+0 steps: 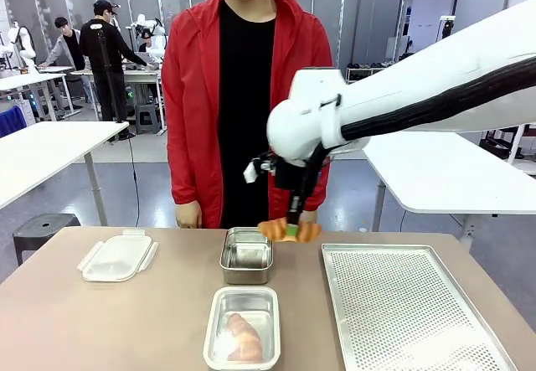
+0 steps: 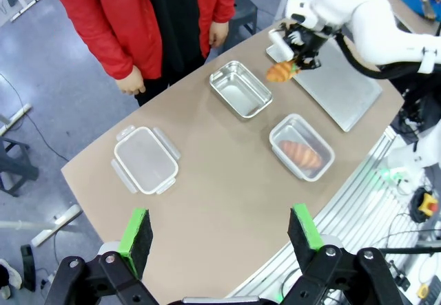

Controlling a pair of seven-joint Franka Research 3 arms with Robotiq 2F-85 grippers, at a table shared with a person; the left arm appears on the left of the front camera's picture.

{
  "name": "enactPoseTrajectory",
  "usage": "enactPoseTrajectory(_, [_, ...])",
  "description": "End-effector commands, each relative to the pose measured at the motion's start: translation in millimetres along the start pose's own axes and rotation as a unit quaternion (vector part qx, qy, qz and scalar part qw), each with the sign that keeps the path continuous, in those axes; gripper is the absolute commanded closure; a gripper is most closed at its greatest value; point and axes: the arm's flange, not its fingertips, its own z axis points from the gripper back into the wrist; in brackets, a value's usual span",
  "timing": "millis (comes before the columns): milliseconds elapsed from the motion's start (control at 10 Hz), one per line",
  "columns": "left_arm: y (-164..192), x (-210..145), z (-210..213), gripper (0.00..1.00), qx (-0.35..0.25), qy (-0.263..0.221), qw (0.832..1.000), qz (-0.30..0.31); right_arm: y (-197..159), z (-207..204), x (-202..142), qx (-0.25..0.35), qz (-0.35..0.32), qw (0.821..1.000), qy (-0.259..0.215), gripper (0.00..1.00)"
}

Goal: Place the bread into the airtight container.
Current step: Pick up a Butter Roll and place it into an empty Airtight Container.

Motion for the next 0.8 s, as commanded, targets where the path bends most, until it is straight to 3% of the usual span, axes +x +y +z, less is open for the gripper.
enactPoseTrajectory(0, [-1.2,-0.4,1.0,0.00,-0.006,-0.003,1.000,-0.004,-6.6,-10.0,37.9,-0.021,-0.027,0.999,0.008,1.00])
enactPoseTrajectory(300, [-1.2,-0.4,1.0,0.00,-0.006,-0.003,1.000,-0.004,3.6,-27.2,75.3,-0.011,-0.033,0.999,0.010,1.00])
enactPoseTrajectory(400, [-1.2,-0.4,1.0,0.00,-0.006,-0.003,1.000,-0.004,1.3,-29.6,78.7,-0.004,-0.037,0.999,-0.016,1.00])
enactPoseTrajectory(700, [-1.2,-0.4,1.0,0.00,-0.006,-0.003,1.000,-0.004,9.3,-24.5,66.1,-0.002,-0.018,1.000,-0.006,1.00])
